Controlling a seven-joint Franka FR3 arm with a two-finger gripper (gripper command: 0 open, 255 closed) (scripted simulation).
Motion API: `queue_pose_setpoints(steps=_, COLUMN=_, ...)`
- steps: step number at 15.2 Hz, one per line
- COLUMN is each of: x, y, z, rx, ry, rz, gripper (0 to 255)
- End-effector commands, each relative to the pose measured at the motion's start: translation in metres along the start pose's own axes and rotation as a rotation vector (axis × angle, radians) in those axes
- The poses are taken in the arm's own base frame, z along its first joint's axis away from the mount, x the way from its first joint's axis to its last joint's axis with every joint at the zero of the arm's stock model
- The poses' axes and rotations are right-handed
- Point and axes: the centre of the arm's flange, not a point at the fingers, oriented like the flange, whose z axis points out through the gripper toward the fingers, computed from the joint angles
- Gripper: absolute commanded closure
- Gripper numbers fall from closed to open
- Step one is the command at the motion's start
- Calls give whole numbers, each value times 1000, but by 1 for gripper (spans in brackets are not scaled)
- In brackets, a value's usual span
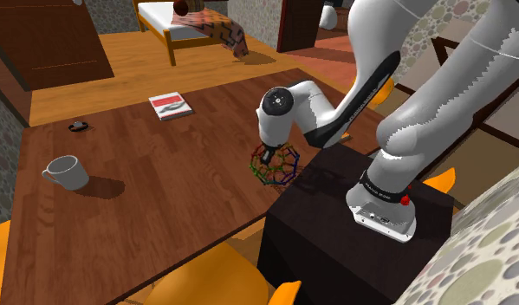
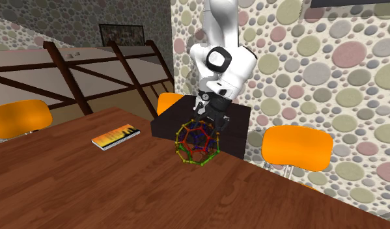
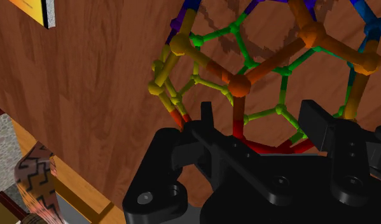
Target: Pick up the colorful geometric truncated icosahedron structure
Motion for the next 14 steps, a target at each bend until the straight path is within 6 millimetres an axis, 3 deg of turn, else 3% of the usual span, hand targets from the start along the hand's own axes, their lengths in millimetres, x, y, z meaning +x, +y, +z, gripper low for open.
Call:
queue_pose_setpoints(steps=1, x=2, y=6, z=-9, rx=2, ry=-1, rz=2, gripper=255)
queue_pose_setpoints(steps=12, x=9, y=32, z=-60, rx=2, ry=-1, rz=2, gripper=255)
queue_pose_setpoints(steps=14, x=10, y=32, z=-61, rx=2, ry=-1, rz=2, gripper=255)
